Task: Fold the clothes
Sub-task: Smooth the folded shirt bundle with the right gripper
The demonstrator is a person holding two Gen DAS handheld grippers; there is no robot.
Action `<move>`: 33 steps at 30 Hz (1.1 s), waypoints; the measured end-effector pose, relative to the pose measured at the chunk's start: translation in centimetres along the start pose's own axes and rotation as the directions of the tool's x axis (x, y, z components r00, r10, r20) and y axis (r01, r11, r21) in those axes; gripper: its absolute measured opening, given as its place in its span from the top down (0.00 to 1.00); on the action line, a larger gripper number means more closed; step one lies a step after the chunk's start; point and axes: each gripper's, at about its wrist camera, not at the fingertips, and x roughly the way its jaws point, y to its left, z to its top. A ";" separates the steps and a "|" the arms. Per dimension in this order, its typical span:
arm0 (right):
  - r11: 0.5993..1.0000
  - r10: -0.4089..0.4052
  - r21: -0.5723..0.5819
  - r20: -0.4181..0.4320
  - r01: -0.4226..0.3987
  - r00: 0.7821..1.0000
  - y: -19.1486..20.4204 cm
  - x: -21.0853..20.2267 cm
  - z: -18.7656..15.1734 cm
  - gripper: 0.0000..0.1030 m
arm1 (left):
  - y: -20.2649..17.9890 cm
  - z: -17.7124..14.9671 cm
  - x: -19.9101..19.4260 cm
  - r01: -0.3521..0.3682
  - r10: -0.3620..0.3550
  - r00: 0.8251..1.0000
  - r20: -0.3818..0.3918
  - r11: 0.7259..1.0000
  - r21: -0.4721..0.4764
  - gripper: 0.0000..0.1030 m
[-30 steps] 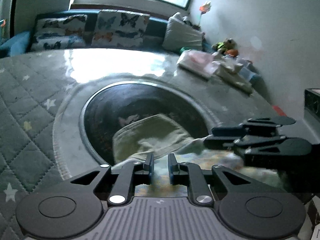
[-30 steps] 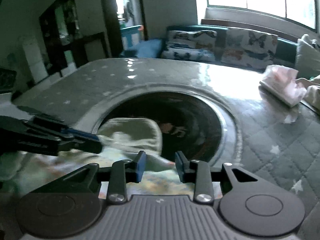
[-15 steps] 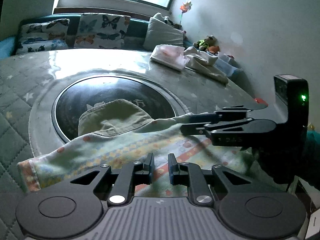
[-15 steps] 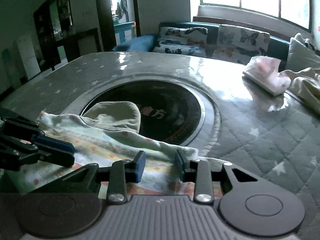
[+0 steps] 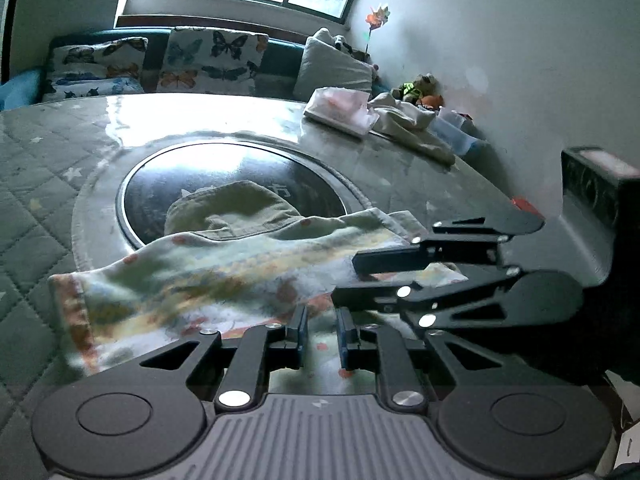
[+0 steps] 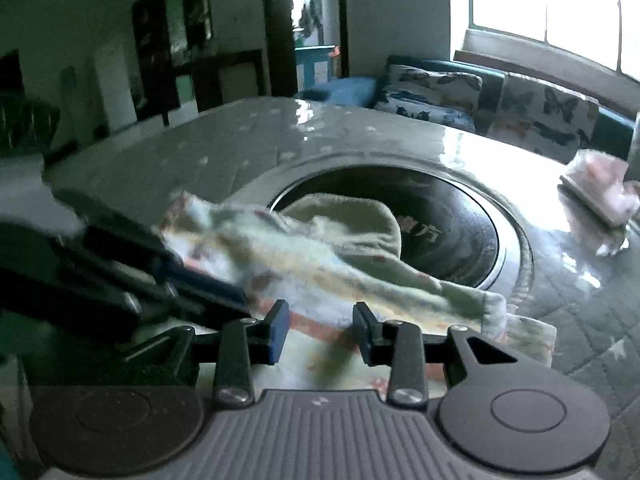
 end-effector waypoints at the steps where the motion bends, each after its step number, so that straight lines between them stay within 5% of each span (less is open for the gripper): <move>1: 1.000 -0.007 -0.006 0.000 0.007 1.000 0.2 -0.1 -0.1 0.66 | 0.0 -0.2 -0.2 -0.002 0.002 1.000 0.002 1.000 -0.001 0.83; 17: 0.998 -0.023 -0.053 0.039 0.025 0.999 2.8 -4.0 -2.6 0.64 | 0.1 -2.8 -3.1 -0.051 0.052 0.998 0.034 0.998 -0.038 0.81; 33: 0.995 -0.101 0.022 -0.008 0.101 0.995 -0.4 -6.0 -5.7 0.57 | 2.7 -4.7 -5.2 -0.113 0.118 0.992 0.049 0.989 -0.100 0.79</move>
